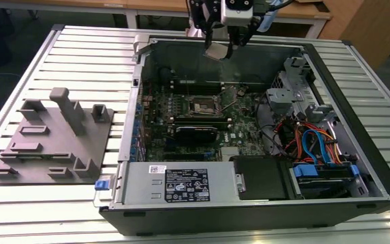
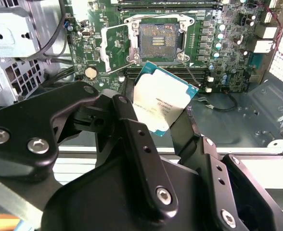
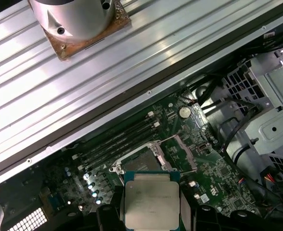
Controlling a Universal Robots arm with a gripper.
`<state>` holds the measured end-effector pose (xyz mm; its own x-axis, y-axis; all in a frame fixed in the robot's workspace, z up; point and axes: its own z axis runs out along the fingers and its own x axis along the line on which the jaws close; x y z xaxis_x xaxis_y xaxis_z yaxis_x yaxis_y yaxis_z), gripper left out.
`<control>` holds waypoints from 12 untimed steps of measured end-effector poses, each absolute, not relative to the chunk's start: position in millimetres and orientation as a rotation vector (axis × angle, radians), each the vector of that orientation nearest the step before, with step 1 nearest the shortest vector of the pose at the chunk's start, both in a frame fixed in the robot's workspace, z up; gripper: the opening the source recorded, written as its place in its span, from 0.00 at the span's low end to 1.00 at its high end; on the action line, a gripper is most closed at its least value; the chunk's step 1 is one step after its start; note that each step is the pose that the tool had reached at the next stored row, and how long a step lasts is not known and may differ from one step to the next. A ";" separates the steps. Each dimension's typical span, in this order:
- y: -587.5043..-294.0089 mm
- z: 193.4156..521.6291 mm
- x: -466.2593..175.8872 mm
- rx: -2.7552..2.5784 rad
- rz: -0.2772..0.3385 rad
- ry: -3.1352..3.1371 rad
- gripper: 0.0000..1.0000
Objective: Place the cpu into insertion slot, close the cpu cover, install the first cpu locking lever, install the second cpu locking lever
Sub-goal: 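Place the cpu into insertion slot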
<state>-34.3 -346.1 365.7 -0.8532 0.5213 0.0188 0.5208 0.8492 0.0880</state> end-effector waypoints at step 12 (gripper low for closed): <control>-346.1 365.5 -34.3 0.914 0.141 2.994 0.54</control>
<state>-34.3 -346.1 365.5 -0.8297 0.5579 0.0188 0.5572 0.8257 0.0880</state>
